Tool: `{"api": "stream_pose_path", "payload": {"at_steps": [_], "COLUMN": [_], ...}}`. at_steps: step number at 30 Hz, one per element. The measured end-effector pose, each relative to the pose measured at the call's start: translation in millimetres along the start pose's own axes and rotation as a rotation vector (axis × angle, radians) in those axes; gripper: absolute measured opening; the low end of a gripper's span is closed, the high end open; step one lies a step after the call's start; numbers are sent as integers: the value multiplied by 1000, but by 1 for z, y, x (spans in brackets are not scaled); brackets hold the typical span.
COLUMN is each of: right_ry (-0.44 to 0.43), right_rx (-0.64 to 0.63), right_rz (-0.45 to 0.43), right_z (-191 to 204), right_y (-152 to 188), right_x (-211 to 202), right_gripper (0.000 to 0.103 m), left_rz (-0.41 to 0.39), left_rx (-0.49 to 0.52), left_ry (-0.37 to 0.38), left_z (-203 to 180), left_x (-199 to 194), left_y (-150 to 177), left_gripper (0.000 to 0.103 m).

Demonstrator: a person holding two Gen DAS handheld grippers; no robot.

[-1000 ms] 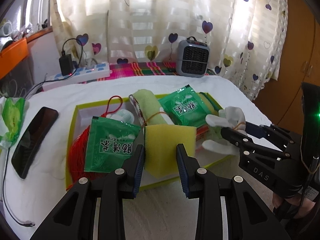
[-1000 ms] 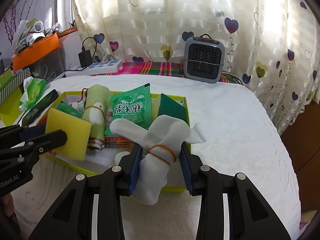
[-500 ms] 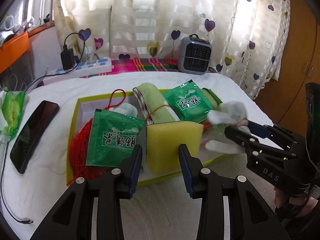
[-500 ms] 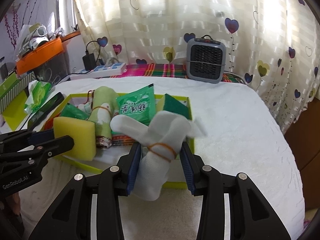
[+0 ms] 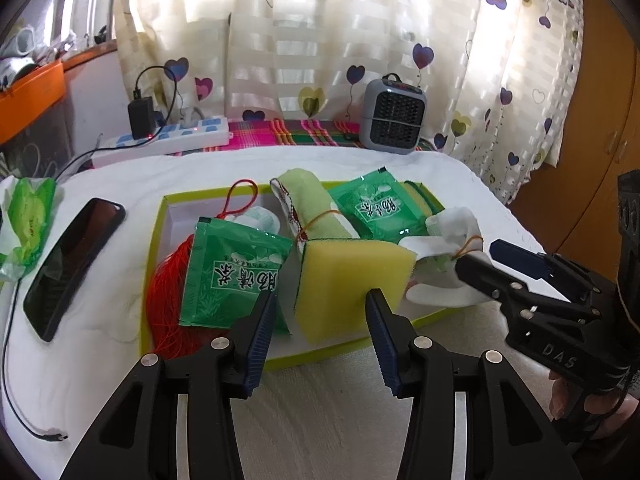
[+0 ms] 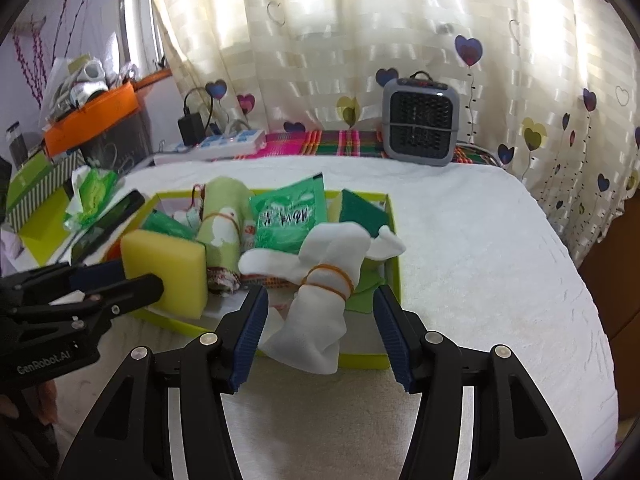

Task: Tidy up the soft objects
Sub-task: 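Lower the sponge and socks into the box lid and open both grippers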

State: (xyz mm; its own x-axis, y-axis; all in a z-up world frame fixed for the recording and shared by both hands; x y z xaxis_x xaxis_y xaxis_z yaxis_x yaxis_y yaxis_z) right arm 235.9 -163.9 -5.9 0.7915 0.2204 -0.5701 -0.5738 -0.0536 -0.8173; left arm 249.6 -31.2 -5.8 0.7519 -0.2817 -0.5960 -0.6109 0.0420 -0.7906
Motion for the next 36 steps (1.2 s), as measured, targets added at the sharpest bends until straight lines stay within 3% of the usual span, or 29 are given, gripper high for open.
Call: {"api": "stream_pose_path", "payload": {"at_steps": [4,12,25,36], "right_ry": [7,36,27,26], "right_rx": [32,32,13,14], "right_rz": [-39,22,-16,-1], "right_z": [-6,-10,-4,-5], "right_y": [-7,3,-3,1], "right_x": [-6,10,-3,-2], "right_gripper": [56,56,56,56], "left_rz": [-3,21,33,46], "left_rx": [-6,1,69,58], "left_ry": [-5,-6,38,18], "left_z": [1,-1,-23,-19], "left_x": [-1,4,3,4], "left_y": [-2,5,12,17], "left_gripper": [45,46,46,46]}}
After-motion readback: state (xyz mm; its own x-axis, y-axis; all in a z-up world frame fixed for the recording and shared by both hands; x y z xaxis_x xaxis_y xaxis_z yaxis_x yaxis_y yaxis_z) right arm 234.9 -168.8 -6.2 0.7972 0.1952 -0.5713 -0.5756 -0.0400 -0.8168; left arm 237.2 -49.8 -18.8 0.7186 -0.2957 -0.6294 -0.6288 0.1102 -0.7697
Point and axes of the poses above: each gripper's, at about its wrist camera, not at the fingertips, and x roughly the way its jaws point, z to its left, y to its underside, the point moved 9 cm from there along x, roughly the way its jaws point, and after that the axes turned 6 degrees about -z, right-handed, at the moved point
